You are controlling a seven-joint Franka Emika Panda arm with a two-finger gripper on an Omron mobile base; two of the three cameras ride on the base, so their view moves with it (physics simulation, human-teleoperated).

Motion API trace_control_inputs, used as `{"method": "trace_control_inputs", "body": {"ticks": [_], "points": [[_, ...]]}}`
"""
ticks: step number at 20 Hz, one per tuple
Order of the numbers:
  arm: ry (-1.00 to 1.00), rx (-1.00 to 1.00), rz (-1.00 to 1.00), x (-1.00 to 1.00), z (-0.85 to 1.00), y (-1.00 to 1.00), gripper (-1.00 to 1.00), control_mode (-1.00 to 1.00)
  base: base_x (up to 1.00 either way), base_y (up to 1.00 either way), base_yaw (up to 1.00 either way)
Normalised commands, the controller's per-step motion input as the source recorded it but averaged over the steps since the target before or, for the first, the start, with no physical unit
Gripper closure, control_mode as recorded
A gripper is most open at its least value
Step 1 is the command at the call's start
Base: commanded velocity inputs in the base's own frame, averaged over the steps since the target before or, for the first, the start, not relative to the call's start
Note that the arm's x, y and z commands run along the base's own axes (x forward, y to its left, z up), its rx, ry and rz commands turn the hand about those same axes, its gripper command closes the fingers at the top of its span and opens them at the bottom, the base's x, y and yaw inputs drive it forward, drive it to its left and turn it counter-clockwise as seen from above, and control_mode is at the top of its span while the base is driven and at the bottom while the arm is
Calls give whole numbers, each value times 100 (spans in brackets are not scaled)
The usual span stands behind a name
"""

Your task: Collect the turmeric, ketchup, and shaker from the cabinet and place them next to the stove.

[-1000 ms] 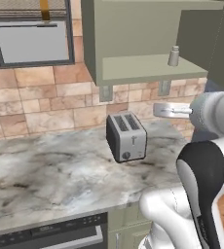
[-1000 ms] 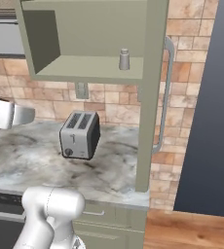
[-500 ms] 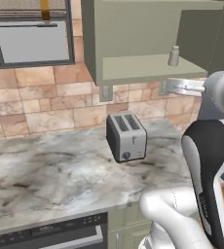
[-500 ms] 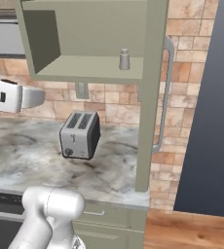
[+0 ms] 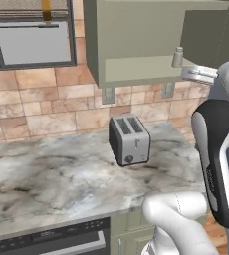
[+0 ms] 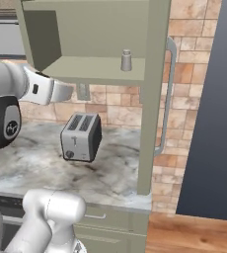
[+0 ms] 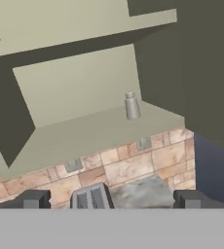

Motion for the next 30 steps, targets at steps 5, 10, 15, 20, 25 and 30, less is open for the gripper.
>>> {"method": "trace_control_inputs", "body": {"ticks": [5, 10, 15, 20, 25, 30], "points": [[0, 4, -6, 53, 0, -12, -100, -100, 0, 0, 0], [0, 5, -5, 47, 0, -17, -100, -100, 0, 0, 0], [0, 5, -6, 41, 0, -31, -100, -100, 0, 0, 0], [0, 5, -1, 38, 0, -41, -100, -100, 0, 0, 0], [6, 0, 0, 35, 0, 1, -100, -100, 0, 0, 0], [3, -3, 0, 30, 9, 5, -100, -100, 0, 0, 0]]}}
